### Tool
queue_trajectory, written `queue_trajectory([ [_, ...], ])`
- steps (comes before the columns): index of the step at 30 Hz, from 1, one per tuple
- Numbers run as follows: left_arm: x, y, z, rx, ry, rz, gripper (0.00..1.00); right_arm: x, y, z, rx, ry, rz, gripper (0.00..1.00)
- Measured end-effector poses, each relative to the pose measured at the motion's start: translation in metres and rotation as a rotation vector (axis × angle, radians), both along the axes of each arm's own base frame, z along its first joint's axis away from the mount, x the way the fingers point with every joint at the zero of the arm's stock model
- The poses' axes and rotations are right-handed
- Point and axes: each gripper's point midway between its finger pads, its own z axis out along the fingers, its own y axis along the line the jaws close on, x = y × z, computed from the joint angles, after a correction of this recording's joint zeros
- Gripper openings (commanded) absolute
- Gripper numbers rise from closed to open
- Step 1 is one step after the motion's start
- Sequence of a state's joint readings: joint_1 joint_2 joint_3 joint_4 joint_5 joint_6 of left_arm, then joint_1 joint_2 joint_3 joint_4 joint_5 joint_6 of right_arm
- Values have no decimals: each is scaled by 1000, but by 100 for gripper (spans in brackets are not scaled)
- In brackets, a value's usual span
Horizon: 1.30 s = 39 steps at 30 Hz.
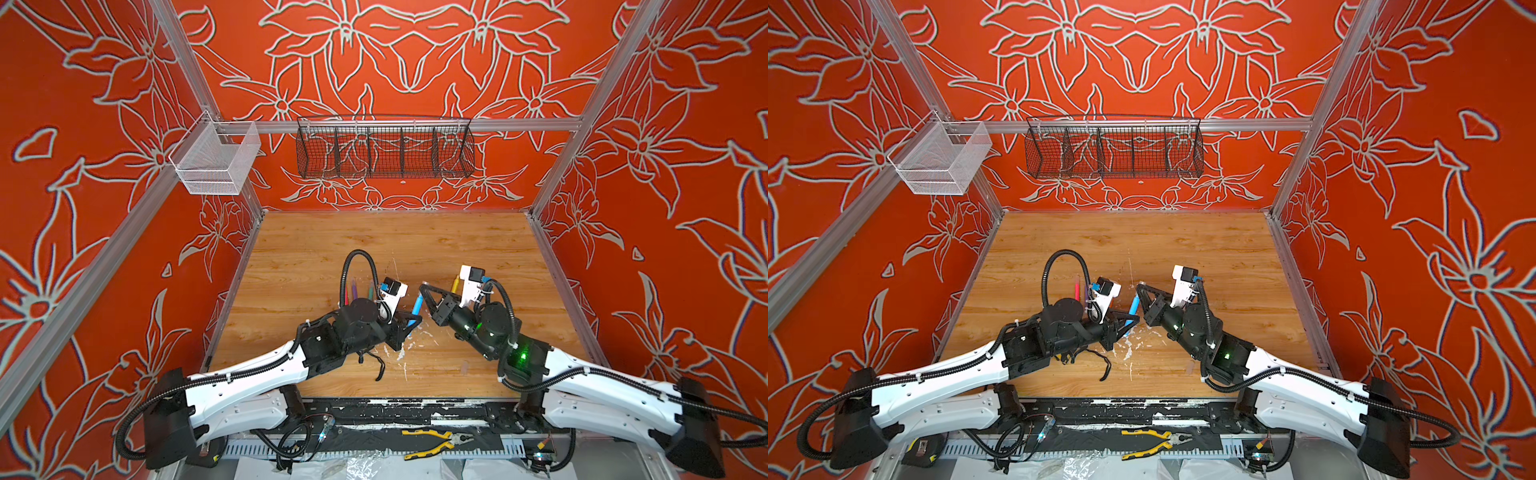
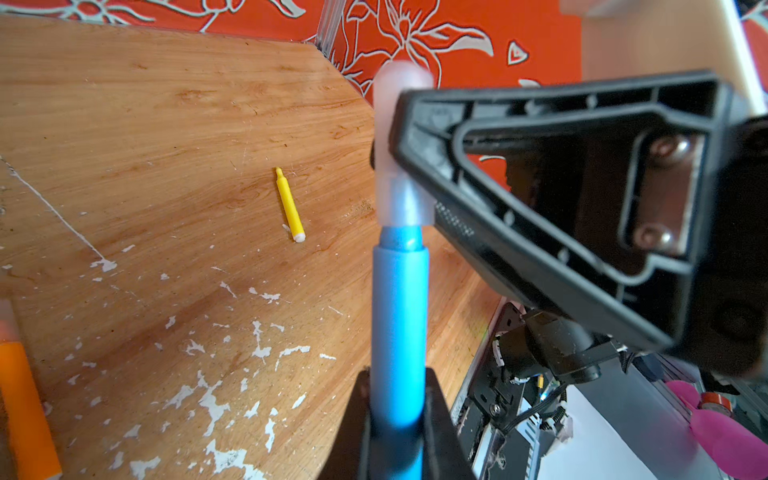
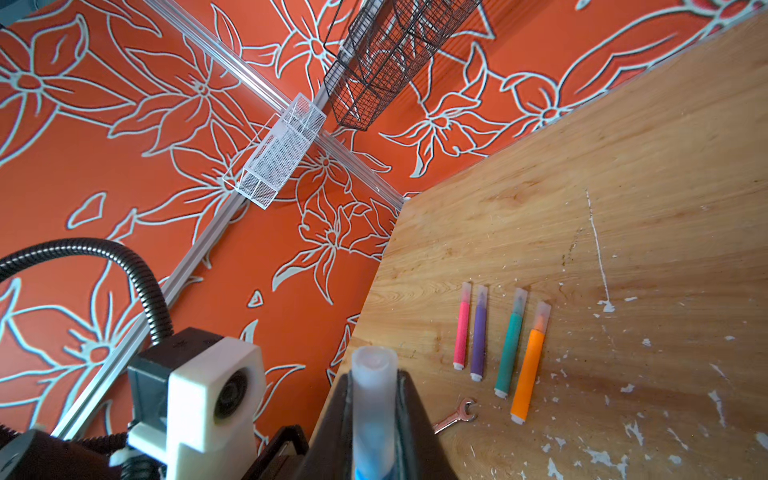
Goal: Insert the pens into the pen caps
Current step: 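Lower the cap onto the blue highlighter tip with the right gripper, then press the cap further down onto the blue highlighter with the right gripper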
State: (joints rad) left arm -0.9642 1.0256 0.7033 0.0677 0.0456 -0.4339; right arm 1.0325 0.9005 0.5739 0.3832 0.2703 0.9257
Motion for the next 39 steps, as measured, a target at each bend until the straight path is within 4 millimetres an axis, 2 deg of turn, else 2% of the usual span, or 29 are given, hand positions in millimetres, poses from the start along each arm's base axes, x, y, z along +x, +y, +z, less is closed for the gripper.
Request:
queue_trajectory([
  [2,2,0,1,15,-1,4,0,1,-1,0,3,0,-5,8],
  [3,2,-1,1,21,-3,6,0,2,-1,1,6,-2,-7,12],
  [7,5,-2,5,29,-21,12,0,0,1,2,17,-1,5,39],
  [10,9,-4,15,15,-47,17,0,-5,4,-5,-6,7,33,53],
  [14,10,-5,21,14,-77,11,0,-9,-4,-10,-33,12,27,60],
  [20,9,-5,15,45,-110,-9,0,-15,-20,1,-32,-17,10,67],
  [26,2,-5,-3,93,-125,-59,0,-20,-22,12,-45,-39,34,70],
  [30,-3,-6,-8,104,-134,-93,0,-17,-23,16,-55,-45,13,68],
  [39,-11,-7,-9,93,-158,-142,0,-7,-16,7,-138,-34,-15,45],
])
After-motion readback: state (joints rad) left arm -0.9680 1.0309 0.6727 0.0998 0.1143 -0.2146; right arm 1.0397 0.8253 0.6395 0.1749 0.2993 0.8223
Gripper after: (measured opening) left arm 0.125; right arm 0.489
